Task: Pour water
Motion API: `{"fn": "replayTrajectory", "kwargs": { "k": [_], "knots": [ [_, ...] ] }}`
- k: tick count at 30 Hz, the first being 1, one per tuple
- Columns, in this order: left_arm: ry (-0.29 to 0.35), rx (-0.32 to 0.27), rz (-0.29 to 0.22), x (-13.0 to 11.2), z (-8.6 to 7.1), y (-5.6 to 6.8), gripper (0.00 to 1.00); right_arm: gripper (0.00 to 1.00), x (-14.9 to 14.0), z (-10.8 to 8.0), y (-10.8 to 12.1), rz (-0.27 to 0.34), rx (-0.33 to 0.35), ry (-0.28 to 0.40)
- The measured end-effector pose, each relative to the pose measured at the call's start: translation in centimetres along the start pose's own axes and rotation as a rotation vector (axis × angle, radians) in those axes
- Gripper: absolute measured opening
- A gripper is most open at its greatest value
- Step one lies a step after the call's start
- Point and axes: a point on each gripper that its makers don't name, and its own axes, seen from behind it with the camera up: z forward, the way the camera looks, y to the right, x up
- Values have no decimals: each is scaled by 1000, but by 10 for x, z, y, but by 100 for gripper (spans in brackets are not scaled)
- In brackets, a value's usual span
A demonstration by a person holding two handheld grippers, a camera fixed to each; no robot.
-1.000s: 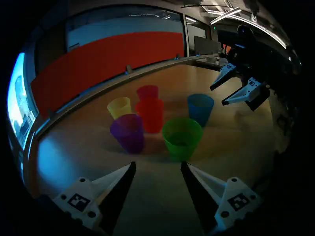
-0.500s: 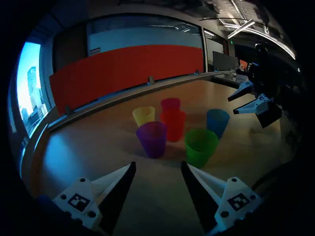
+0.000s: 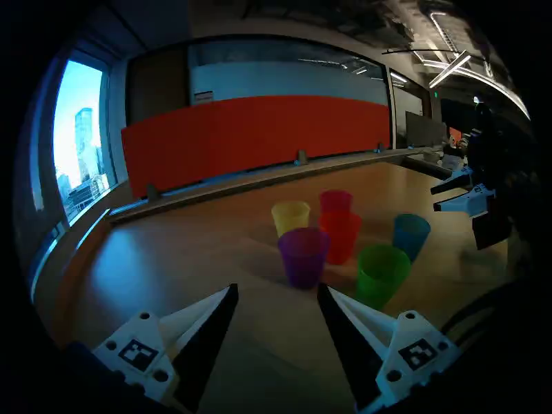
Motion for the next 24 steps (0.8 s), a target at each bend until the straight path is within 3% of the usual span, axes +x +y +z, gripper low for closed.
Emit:
{"fn": "replayTrajectory", "kwargs": {
  "k": [10,24],
  "knots": [
    [62,73,-48,8,-2,-14,84,99,17,-5,21,43,-86,76],
    [208,158,-106,40,-15,-30,84,98,58,-19,55,95,-224,256]
  ]
}}
